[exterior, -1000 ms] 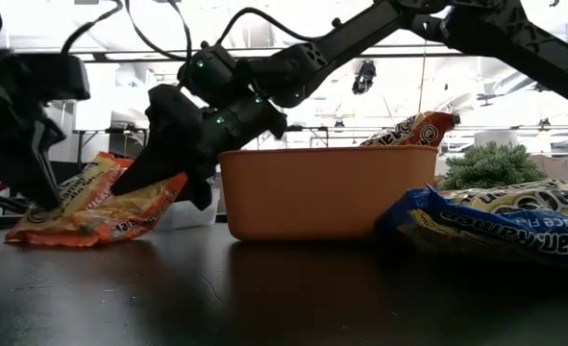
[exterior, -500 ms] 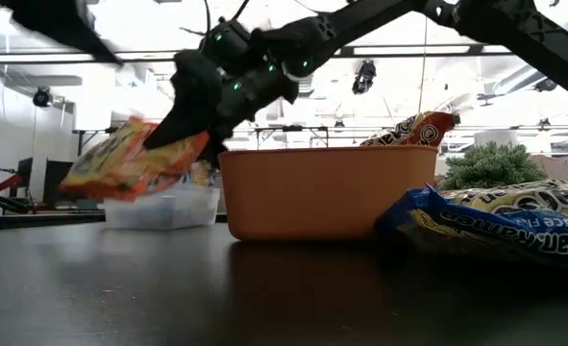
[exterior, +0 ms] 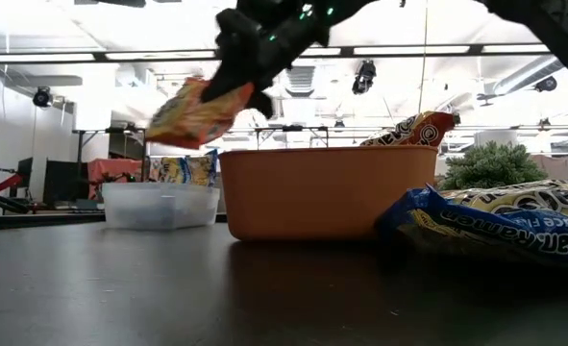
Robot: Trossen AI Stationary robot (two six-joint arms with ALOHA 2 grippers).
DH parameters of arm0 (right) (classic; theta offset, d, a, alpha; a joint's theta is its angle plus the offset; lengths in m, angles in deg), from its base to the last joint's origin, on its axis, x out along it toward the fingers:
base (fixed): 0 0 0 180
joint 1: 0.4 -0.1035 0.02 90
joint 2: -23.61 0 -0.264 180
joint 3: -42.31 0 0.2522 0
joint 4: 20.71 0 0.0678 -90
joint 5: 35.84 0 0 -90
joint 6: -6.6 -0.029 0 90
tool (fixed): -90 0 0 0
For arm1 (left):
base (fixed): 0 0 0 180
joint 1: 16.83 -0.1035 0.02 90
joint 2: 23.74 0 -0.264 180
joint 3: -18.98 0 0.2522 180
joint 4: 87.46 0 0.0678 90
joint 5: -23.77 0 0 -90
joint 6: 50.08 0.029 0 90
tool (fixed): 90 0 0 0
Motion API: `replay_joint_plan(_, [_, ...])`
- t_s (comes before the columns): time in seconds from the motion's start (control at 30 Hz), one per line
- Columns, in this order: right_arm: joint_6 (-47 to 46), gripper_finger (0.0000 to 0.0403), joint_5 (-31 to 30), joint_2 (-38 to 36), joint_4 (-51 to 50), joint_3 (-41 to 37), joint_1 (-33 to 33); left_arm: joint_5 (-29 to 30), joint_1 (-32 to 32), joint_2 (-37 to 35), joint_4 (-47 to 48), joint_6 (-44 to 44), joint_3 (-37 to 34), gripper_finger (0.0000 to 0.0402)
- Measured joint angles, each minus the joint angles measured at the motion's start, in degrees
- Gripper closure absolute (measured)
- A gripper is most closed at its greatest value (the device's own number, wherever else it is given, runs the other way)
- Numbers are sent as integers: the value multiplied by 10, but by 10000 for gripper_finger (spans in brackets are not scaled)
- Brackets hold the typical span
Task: Sort Maruchan noodles
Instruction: Put the orange noodle packet into the white bin
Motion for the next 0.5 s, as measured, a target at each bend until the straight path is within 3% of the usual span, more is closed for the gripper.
replay_joint_plan(0.2, [-20,247,-138,-74,-102,0,20,33,-17,-1,0,35,0,402])
replay_joint_plan(0.5, [-116,248,-404,-135,-254,0,62,36,-30,1,11,36,-1,402])
